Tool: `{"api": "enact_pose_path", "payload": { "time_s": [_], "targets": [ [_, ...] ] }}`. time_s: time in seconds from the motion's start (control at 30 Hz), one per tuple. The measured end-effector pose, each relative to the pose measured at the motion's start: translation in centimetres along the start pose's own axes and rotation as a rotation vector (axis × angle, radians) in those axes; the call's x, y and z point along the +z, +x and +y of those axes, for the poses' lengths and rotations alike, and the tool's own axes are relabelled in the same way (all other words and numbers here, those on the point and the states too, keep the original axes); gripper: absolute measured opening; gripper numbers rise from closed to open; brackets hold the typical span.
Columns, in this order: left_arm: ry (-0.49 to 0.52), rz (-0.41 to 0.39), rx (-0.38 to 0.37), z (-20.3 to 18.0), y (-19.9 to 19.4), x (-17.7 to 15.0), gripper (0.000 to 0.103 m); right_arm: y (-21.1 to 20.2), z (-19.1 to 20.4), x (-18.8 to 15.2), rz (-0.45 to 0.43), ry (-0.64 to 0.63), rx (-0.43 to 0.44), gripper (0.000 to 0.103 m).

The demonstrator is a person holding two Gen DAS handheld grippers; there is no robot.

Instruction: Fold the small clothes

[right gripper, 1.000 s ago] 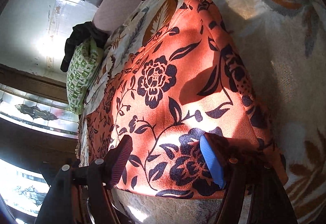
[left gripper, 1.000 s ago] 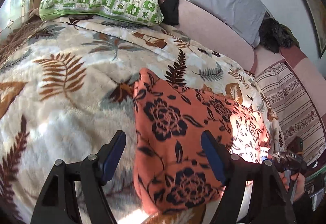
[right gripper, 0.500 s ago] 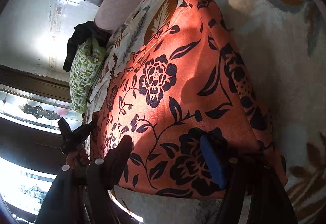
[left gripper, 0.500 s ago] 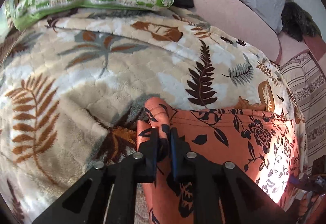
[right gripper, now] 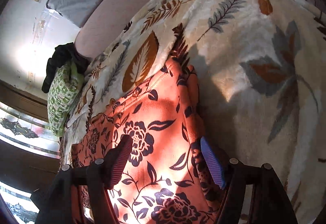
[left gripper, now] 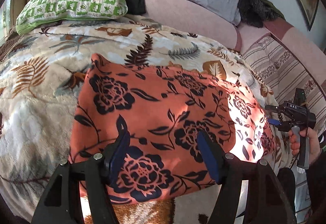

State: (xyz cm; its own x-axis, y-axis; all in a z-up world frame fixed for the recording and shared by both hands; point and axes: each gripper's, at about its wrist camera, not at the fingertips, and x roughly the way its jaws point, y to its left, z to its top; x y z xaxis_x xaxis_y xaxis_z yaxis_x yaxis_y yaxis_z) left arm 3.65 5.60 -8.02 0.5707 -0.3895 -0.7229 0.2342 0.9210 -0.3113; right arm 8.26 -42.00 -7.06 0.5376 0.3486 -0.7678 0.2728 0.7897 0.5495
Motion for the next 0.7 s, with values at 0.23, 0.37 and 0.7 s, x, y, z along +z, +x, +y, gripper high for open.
{"api": "enact_pose_path", "payload": {
  "time_s": [0.23, 0.37, 0.7],
  "targets": [
    [0.102, 0.086, 0.121, -1.4, 2.0, -1.6, 0.069, -1.1, -1.6, -4.7, 0.032, -0.076, -0.242, 0.064],
    [0.093, 0.0, 0.112, -1.8, 0.1, -0.9, 0.071, -4.9, 0.3, -6.0, -0.043, -0.075, -0.111, 0.064],
    [0.035, -0.003, 0.104, -1.5, -2.5, -0.6, 0.072, 1.2, 0.8, -10.3, 0.114, 0.08, 0.076, 0.073]
  ]
}}
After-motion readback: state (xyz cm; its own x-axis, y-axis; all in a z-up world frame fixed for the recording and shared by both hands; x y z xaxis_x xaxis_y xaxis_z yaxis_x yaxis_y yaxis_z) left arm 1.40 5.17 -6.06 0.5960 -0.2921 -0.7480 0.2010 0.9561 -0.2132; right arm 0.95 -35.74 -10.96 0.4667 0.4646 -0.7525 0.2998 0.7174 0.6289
